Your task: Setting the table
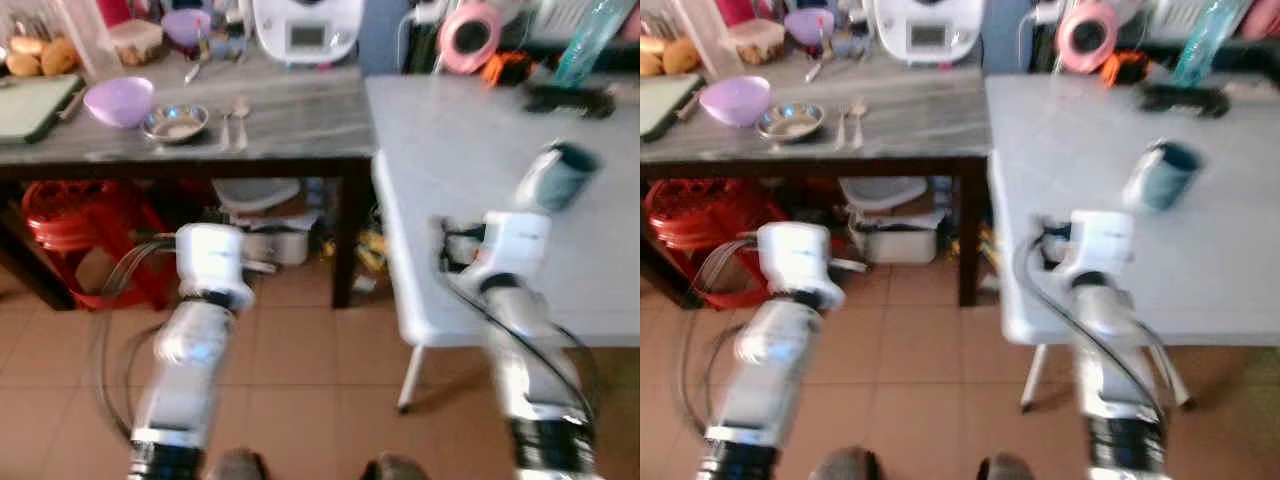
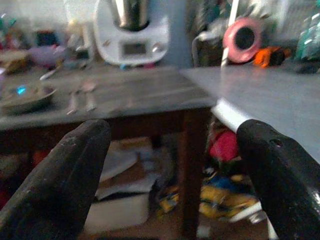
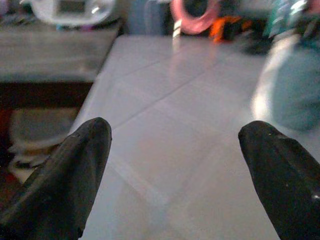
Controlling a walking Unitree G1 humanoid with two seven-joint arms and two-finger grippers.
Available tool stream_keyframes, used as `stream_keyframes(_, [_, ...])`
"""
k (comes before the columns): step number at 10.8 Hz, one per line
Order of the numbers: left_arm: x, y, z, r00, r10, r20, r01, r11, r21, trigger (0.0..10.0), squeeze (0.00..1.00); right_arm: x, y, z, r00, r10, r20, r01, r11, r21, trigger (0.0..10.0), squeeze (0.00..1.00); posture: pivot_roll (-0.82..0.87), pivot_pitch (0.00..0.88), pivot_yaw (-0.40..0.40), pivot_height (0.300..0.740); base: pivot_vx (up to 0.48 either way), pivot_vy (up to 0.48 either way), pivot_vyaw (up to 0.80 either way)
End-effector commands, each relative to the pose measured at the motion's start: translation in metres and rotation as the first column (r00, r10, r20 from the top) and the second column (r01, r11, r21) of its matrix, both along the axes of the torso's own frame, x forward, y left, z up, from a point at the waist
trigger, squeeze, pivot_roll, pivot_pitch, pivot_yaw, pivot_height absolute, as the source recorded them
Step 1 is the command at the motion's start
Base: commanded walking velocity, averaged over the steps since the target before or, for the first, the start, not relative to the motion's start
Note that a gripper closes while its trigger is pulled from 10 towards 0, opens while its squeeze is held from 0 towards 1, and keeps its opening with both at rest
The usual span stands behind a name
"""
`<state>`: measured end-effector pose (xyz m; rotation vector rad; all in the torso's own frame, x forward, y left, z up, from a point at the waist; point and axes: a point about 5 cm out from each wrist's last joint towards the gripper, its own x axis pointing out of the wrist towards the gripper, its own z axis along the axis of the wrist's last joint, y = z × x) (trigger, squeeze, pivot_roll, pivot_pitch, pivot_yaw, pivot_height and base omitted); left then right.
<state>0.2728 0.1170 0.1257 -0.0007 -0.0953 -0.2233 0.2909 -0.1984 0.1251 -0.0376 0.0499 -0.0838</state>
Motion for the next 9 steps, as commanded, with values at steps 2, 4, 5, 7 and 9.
stream_keyframes(2, [0.0004, 0.0095, 0.0015, 1.000, 0.020, 0.008, -0.020, 1.000, 0.019, 10.0, 0.00, 0.0013, 0.0103, 0.0042, 0.999, 0.030, 0.020, -0.030, 1.000, 0.005, 10.0, 0.00, 0.00, 0.000, 0.024, 0.740, 0.000, -0.428, 0.00])
stream_keyframes(4, [-0.0001, 0.0099, 0.0017, 1.000, 0.024, 0.008, -0.024, 0.999, 0.022, 10.0, 0.00, 0.0022, 0.0113, 0.0043, 0.999, 0.024, 0.023, -0.024, 1.000, -0.012, 10.0, 0.00, 0.00, 0.000, 0.024, 0.740, 0.000, -0.368, 0.00])
stream_keyframes(5, [-0.0003, 0.0098, 0.0019, 1.000, 0.025, 0.009, -0.025, 0.999, 0.022, 10.0, 0.00, 0.0017, 0.0098, 0.0029, 1.000, 0.008, 0.013, -0.008, 1.000, -0.017, 10.0, 0.00, 0.01, 0.000, 0.025, 0.740, 0.000, 0.000, 0.00])
stream_keyframes(7, [-0.0009, 0.0100, 0.0023, 1.000, 0.016, 0.013, -0.016, 1.000, 0.017, 10.0, 0.00, 0.0012, 0.0085, 0.0020, 1.000, -0.002, 0.012, 0.002, 1.000, -0.012, 10.0, 0.00, 0.00, 0.000, 0.028, 0.740, 0.000, 0.000, 0.00])
stream_keyframes(9, [-0.0020, 0.0081, 0.0035, 1.000, -0.013, 0.021, 0.013, 1.000, 0.006, 10.0, 0.00, 0.0010, 0.0100, 0.0020, 1.000, 0.007, 0.013, -0.007, 1.000, -0.013, 10.0, 0.00, 0.00, 0.000, 0.028, 0.740, 0.000, 0.000, 0.00])
